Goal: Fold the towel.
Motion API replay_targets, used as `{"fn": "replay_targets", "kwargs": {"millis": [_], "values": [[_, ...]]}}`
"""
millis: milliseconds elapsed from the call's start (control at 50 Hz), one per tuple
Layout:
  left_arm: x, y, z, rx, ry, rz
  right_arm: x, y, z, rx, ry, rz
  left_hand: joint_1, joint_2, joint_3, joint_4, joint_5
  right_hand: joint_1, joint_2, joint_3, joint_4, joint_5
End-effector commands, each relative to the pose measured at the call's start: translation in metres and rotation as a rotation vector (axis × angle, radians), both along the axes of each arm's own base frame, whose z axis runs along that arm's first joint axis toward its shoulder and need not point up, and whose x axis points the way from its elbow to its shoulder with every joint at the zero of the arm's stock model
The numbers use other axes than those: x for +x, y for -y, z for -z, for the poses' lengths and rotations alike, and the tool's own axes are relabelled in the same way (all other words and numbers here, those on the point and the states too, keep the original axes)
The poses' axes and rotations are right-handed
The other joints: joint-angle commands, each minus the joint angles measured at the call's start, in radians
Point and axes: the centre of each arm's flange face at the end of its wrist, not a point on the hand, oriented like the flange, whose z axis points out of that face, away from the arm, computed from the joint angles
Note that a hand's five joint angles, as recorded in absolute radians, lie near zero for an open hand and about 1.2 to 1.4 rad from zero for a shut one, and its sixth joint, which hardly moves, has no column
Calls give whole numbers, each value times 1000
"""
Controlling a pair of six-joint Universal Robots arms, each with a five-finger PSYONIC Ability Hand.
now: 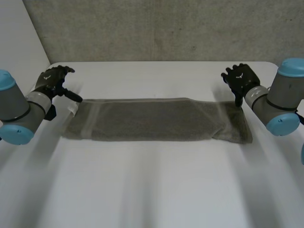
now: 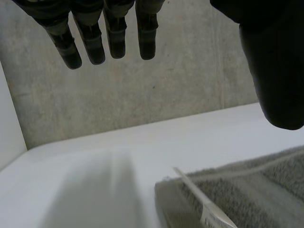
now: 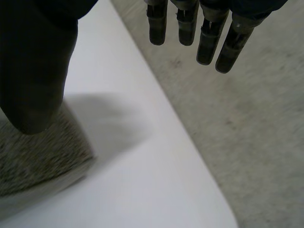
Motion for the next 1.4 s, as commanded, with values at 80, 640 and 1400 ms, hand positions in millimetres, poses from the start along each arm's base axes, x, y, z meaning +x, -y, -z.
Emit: {"fn": "replay_targets", "kwargs": {"millis": [80, 640, 1400], "values": [[0, -30, -47, -57, -4, 9, -1, -28, -67, -114, 118, 0, -92, -47, -58, -66, -21, -72, -80, -53, -76, -63], [3, -133, 4, -48, 459, 159, -55, -135, 3, 365, 278, 130, 52, 97, -58, -66, 123, 29, 21, -53, -76, 38], [3, -115, 32, -47, 505, 160, -74, -106, 33, 298, 172, 167, 126, 171, -58, -66, 196, 1148, 1140, -53, -76, 1157]]}}
